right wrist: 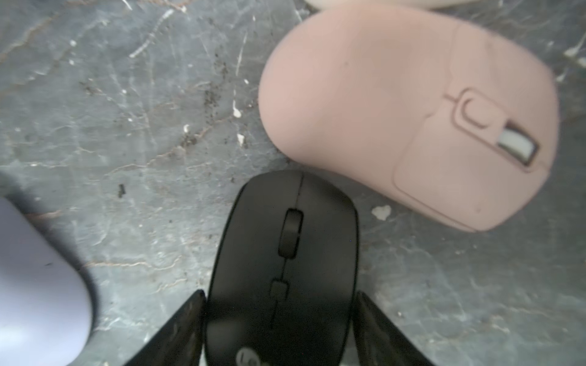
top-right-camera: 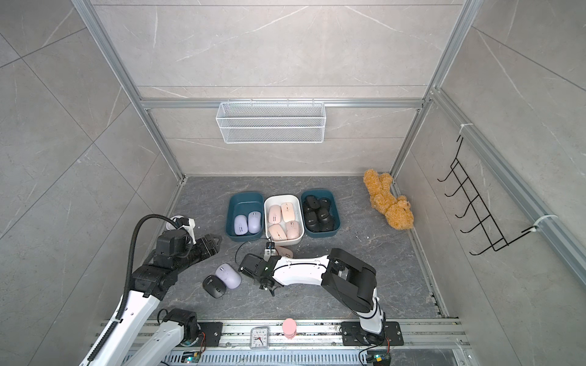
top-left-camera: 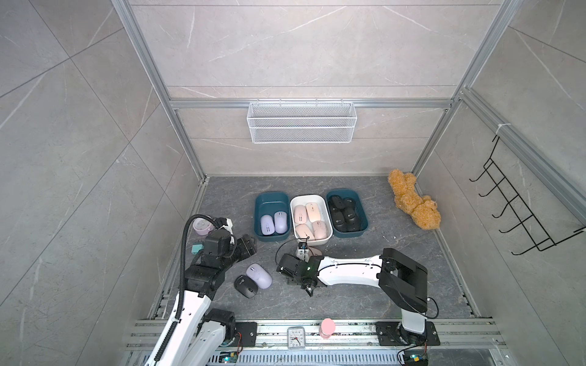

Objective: Place the mice by color into the storage box
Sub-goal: Pick up the mouse from the center of the board.

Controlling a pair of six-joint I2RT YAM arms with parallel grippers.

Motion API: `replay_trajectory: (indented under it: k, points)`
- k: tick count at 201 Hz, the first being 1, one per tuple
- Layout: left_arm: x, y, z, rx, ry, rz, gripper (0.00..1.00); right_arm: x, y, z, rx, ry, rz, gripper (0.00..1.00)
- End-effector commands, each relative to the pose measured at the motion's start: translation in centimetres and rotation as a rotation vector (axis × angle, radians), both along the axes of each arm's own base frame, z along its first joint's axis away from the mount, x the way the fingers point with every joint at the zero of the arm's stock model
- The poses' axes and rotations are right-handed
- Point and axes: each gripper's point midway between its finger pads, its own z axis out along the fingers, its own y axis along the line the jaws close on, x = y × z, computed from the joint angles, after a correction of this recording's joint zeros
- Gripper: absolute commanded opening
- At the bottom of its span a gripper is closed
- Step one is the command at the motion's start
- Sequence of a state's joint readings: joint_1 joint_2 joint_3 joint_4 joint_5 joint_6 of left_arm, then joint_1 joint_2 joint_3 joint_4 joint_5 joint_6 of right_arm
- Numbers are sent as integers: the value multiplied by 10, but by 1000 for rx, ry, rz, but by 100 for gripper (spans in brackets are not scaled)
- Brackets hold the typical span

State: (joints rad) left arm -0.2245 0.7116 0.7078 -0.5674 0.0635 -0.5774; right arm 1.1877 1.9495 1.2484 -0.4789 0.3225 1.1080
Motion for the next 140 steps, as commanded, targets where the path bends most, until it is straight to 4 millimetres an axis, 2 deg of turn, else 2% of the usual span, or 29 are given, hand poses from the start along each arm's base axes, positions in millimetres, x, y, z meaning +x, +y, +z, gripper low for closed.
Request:
replay_trajectory:
  k: [1, 54, 77, 109, 140]
  points:
    - [4, -2, 5, -1, -32, -24, 77, 3, 3, -5, -2, 22, -24, 73]
    - [5, -3, 5, -7, -36, -24, 76, 4, -1, -13, -17, 41, -38, 68]
    - [5, -3, 5, -11, -35, -27, 77, 3, -4, -14, -24, 45, -43, 63]
    - [6, -3, 4, -13, -31, -26, 77, 4, -4, -10, -15, 38, -41, 57]
    - [5, -2, 1, -14, -26, -22, 76, 7, -6, 5, -7, 4, -29, 56]
